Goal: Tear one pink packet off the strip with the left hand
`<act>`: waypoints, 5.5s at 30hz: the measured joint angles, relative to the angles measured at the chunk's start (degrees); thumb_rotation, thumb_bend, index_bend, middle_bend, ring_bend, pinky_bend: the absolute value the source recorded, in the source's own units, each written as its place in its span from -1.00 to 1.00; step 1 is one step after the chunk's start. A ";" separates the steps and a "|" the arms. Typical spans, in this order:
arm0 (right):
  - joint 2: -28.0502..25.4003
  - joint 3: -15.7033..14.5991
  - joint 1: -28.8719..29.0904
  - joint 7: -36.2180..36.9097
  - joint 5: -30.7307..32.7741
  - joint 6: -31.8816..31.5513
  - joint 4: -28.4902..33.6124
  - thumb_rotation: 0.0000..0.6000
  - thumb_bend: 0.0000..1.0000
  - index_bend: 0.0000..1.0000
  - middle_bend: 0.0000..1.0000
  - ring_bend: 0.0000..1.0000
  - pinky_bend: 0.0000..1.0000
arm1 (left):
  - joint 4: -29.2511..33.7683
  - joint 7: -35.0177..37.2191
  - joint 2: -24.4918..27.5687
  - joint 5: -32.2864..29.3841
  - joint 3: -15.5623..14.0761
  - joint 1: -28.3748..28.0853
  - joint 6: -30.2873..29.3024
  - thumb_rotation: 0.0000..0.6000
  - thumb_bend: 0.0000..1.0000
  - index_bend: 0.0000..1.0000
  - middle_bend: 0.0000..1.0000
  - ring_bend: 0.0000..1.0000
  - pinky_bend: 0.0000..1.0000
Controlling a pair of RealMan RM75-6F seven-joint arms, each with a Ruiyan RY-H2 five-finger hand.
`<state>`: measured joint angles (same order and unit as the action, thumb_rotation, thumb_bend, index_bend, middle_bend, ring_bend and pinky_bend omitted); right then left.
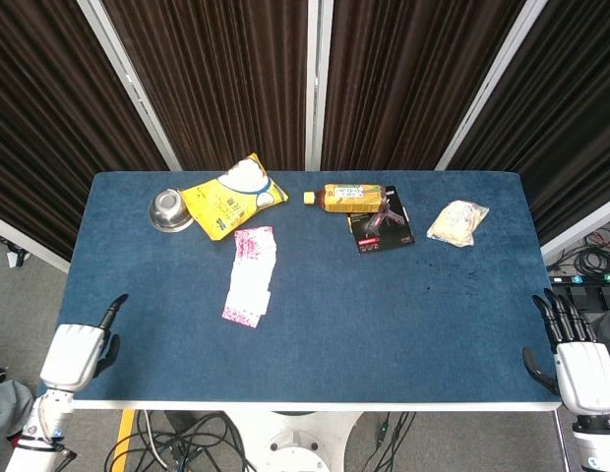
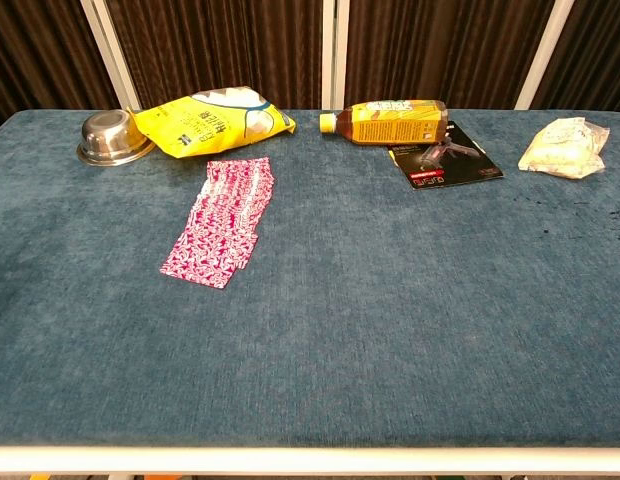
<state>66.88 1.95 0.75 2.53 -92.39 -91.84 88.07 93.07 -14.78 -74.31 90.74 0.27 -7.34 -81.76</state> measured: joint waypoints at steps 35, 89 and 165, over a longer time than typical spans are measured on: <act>0.51 0.08 0.93 -0.98 0.55 1.81 1.08 1.00 -0.38 -1.00 -1.00 -1.00 -0.75 | 0.67 -20.92 -17.27 -17.39 3.26 -19.43 25.87 1.00 0.19 -0.73 0.75 0.75 0.72; 1.38 0.15 1.20 -1.67 0.97 2.05 0.52 1.00 -0.39 -1.00 -1.00 -1.00 -0.75 | -7.28 -25.17 -12.62 -34.88 -0.79 -21.36 21.31 1.00 0.22 -0.73 0.75 0.76 0.73; 1.64 -0.11 1.89 -0.47 1.25 3.26 -0.29 1.00 -0.38 -1.00 -1.00 -1.00 -0.75 | 11.18 -26.90 -12.30 -22.36 -6.77 -23.50 16.44 1.00 0.24 -0.74 0.75 0.75 0.71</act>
<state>68.52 1.84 2.65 2.06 -91.13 -88.57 87.78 104.25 -41.68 -86.61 68.38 -6.50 -30.84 -65.32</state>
